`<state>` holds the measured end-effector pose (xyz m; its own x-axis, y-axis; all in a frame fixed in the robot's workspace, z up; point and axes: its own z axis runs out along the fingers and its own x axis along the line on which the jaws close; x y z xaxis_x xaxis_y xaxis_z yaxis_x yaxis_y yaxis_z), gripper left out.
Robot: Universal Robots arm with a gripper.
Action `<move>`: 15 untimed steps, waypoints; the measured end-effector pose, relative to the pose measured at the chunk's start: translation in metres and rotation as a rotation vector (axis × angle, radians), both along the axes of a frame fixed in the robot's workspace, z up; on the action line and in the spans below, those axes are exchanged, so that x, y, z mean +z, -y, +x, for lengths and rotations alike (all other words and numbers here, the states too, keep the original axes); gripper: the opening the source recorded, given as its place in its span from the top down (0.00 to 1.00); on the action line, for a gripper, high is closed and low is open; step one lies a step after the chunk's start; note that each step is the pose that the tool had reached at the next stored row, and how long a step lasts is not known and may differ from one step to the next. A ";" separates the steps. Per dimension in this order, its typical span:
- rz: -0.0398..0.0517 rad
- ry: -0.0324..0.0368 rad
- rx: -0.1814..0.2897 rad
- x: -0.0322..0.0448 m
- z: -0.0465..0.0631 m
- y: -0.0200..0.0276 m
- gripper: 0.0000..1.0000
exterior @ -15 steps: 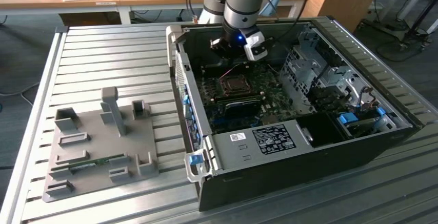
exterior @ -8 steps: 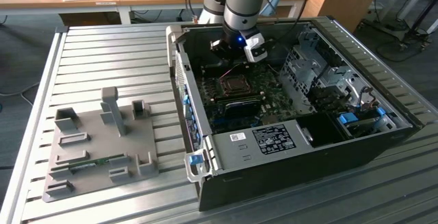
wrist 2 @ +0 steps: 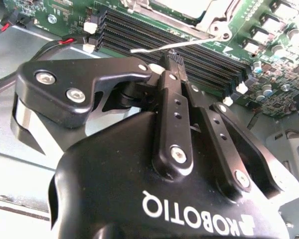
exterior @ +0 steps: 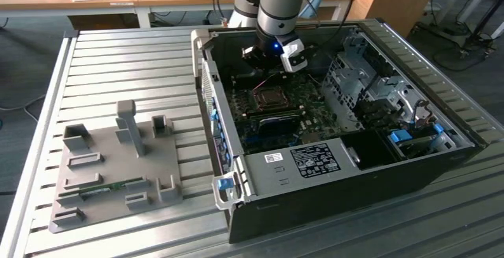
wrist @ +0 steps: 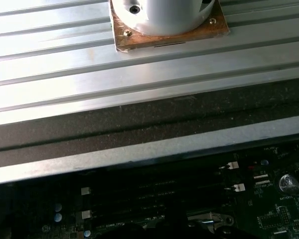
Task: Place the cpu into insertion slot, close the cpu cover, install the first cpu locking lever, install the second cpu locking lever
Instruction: 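Install the first cpu locking lever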
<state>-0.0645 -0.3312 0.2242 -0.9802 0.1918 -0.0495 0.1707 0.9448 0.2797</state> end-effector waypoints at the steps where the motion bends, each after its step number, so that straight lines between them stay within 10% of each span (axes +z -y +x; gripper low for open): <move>1: 0.0003 0.0001 0.000 0.0000 0.000 0.0000 0.89; 15: 0.0012 0.0002 0.000 -0.0010 0.001 -0.0001 0.89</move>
<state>-0.0632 -0.3311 0.2232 -0.9802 0.1918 -0.0495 0.1706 0.9444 0.2809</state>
